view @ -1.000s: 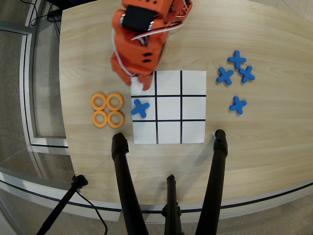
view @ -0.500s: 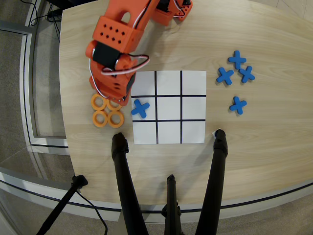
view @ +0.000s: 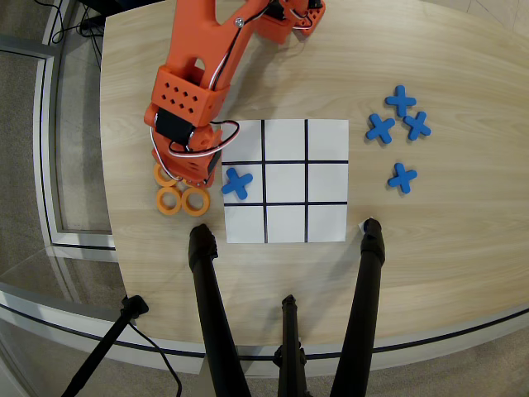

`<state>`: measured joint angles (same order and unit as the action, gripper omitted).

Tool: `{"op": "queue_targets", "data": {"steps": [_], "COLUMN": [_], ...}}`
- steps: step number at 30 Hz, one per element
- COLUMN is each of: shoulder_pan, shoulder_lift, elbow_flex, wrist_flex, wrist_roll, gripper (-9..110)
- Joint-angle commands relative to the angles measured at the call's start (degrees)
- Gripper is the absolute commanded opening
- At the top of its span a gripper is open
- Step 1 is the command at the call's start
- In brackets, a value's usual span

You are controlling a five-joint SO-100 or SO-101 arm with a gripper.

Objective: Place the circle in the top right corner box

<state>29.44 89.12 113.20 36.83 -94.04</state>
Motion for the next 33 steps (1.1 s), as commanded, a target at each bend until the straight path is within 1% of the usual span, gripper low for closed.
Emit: {"op": "queue_targets", "data": {"steps": [1, 33], "shoulder_pan": [-0.62, -1.85], "shoulder_lift": [-0.35, -7.82], "elbow_flex": [-2.11, -2.64], "wrist_flex": [-0.53, -1.67], "wrist_roll": [0.44, 1.67], "gripper": [13, 13]}}
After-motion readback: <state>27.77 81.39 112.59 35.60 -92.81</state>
